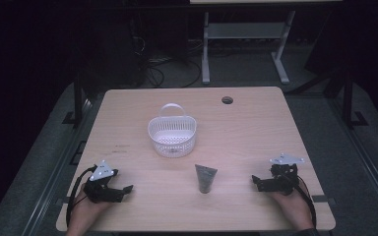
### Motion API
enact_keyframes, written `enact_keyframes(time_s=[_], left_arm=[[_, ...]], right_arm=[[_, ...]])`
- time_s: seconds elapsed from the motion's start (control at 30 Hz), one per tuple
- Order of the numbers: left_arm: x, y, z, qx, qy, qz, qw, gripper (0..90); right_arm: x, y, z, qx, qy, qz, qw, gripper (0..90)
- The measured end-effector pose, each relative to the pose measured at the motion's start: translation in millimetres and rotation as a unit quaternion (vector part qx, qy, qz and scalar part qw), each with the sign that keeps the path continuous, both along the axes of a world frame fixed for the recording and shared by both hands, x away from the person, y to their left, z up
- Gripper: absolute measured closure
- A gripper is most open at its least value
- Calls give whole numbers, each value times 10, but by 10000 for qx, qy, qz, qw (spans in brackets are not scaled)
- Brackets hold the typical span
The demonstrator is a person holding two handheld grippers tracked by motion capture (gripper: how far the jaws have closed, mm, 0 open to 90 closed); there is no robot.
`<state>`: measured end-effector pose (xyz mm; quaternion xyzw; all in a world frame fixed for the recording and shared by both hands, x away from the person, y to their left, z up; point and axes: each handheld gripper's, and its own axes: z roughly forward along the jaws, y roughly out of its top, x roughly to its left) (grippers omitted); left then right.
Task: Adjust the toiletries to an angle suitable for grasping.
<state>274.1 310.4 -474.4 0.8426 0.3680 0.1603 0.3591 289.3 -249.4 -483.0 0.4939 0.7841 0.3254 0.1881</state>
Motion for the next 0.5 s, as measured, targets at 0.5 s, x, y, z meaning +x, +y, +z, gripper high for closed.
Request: enact_keyframes(time_s=[0.5], left_arm=[[1, 0, 0, 0, -3, 6, 10000, 132]], right_arm=[[-11, 43, 131, 163, 213, 327, 9991, 243]])
